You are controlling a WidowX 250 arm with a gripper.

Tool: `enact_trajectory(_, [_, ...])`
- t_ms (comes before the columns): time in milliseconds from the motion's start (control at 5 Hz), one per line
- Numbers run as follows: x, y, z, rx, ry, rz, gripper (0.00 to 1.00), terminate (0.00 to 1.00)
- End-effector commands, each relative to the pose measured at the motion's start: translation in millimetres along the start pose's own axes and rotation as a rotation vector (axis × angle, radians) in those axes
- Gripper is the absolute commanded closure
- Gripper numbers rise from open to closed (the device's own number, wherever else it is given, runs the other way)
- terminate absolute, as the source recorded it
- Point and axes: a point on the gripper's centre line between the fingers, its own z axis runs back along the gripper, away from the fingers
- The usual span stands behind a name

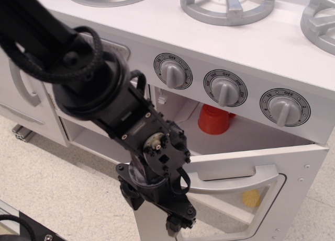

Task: Close oven

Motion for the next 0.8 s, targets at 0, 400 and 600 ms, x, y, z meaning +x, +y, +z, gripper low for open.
enact_trajectory(0, [38.8, 21.7, 1.6, 0.02, -0.089, 0.126, 0.0, 0.0])
enact_trajectory(400, [78.9, 36.3, -0.9, 0.054, -0.139, 0.204, 0.0, 0.0])
enact_trajectory(600, [92.4, 38.7, -1.4, 0.056, -0.133, 0.237, 0.0, 0.0])
